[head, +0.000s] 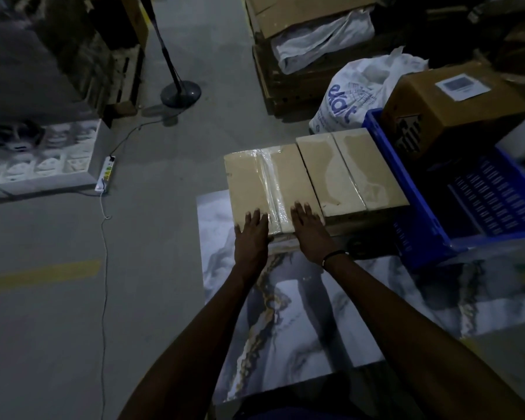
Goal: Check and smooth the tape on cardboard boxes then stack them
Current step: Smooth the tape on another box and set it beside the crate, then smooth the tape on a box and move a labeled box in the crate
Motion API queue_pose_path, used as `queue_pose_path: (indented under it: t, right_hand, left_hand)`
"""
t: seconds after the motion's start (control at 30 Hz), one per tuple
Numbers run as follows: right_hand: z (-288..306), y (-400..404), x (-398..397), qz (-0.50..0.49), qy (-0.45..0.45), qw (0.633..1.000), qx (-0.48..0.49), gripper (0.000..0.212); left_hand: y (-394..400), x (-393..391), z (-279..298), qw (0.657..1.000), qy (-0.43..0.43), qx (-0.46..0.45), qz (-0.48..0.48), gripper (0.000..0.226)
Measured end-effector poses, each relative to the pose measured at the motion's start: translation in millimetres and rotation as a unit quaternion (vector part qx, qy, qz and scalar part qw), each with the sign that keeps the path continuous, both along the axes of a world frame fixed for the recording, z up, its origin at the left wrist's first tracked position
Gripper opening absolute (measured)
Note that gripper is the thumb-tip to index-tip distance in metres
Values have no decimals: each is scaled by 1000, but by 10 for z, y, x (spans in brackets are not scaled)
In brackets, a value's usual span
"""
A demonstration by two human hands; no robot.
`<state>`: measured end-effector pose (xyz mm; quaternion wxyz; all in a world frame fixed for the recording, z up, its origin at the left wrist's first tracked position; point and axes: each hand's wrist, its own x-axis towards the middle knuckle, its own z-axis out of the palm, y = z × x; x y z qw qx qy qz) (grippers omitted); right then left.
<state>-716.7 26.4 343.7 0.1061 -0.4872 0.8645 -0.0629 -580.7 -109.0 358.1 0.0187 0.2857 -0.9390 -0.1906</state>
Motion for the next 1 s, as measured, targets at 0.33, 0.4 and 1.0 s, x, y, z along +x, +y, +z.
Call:
queue_pose_path:
  t: [0.33,0.4,1.0]
  right_hand:
    - [99,-10,-120,17,-30,999,7,73]
    - [178,49,-104,25,-71,996,-54,72]
    - [235,376,1698,193,-367,904,-105,19]
  left_hand:
    - [-63,-41,46,999,21,35,-10,65]
    - [-31,41,140,995,79,67,10,62]
    - [1703,2219,115,816,310,93,478,14]
